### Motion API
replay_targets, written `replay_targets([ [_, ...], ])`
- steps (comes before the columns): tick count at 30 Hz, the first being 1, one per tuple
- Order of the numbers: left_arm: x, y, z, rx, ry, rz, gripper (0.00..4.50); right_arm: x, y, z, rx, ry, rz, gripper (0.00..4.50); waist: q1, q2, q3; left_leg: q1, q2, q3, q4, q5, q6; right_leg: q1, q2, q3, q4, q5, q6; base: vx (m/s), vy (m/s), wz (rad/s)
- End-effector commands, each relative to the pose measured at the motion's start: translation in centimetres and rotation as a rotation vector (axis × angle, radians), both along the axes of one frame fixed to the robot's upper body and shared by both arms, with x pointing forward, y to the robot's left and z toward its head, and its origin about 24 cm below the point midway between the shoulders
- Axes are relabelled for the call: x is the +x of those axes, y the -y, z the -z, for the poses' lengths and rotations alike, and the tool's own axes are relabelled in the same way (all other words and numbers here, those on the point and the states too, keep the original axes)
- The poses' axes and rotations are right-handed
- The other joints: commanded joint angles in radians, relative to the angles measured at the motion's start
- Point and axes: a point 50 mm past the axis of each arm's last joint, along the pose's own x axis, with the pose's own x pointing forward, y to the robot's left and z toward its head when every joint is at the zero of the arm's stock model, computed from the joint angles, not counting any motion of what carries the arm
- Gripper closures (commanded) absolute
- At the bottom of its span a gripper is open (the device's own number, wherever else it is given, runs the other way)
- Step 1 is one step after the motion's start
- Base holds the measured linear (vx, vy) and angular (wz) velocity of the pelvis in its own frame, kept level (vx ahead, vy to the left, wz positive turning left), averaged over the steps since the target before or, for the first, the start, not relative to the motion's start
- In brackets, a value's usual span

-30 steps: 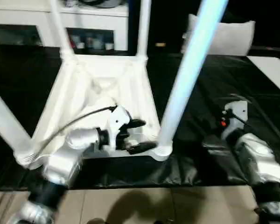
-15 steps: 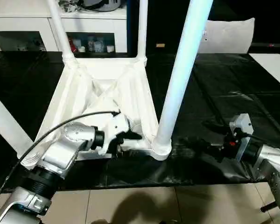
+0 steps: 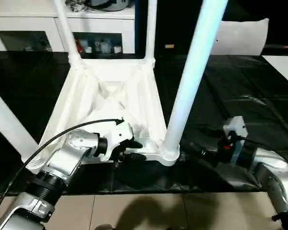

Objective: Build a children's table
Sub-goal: Rotate table base, then rotate leg to tighten

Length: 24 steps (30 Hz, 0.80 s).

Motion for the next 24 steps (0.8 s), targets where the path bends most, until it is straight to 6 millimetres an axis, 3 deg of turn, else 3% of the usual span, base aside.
replay_targets([
  [1, -0.3, -0.5, 0.5, 0.02, -0.045, 0.013, 3.21, 0.4, 0.0, -0.9, -0.015, 0.022, -0.014, 0.0, 0.001, -0.001, -0.057, 0.006, 0.012, -0.001, -0.079, -0.299, 0.028, 0.047, -0.052, 0.032, -0.09, -0.466, -0.123, 0.0, 0.0, 0.0],
  [5, -0.7, -0.5, 0.5, 0.026, -0.074, 0.042, 3.54, 0.5, 0.0, -1.2, -0.004, 0.019, -0.03, 0.0, 0.0, -0.002, -0.057, 0.007, 0.013, -0.002, -0.08, -0.301, 0.026, 0.045, -0.053, 0.032, -0.091, -0.481, -0.116, 0.0, 0.0, 0.0],
  [8, -0.8, -0.6, 0.7, 0.039, -0.073, 0.047, 3.81, 0.3, -0.3, -1.2, -0.003, -0.001, -0.075, 0.0, 0.001, -0.001, -0.06, 0.006, 0.014, -0.002, -0.079, -0.285, 0.03, 0.048, -0.051, 0.033, -0.084, -0.431, -0.133, 0.0, 0.0, 0.0],
  [10, -0.7, -0.7, 1.0, 0.079, -0.058, 0.054, 3.98, 0.2, -0.8, -1.2, -0.009, -0.021, -0.136, 0.0, 0.002, -0.007, -0.059, 0.005, 0.014, -0.001, -0.079, -0.277, 0.035, 0.049, -0.051, 0.033, -0.083, -0.418, -0.135, 0.0, 0.0, 0.0],
  [14, -0.6, -0.7, 1.0, 0.084, -0.05, 0.053, 4.39, 0.7, -1.3, -1.5, -0.002, -0.027, -0.165, 0.0, 0.001, -0.009, -0.059, 0.005, 0.013, 0.0, -0.077, -0.272, 0.035, 0.047, -0.054, 0.033, -0.084, -0.451, -0.129, 0.0, 0.0, 0.0],
  [15, -0.5, -0.6, 0.9, 0.079, -0.049, 0.052, 4.44, 0.8, -1.4, -1.5, 0.006, -0.031, -0.176, 0.28, 0.001, -0.009, -0.059, 0.005, 0.013, 0.0, -0.077, -0.271, 0.035, 0.048, -0.054, 0.033, -0.084, -0.453, -0.128, 0.0, 0.0, 0.0],
  [24, -0.8, -0.1, 0.8, 0.066, -0.058, 0.101, 4.5, 2.1, -2.5, -1.2, 0.001, -0.081, -0.273, 0.96, 0.001, -0.007, -0.063, 0.003, 0.015, 0.003, -0.074, -0.233, 0.036, 0.051, -0.053, 0.035, -0.071, -0.343, -0.179, 0.0, 0.0, 0.0],
])
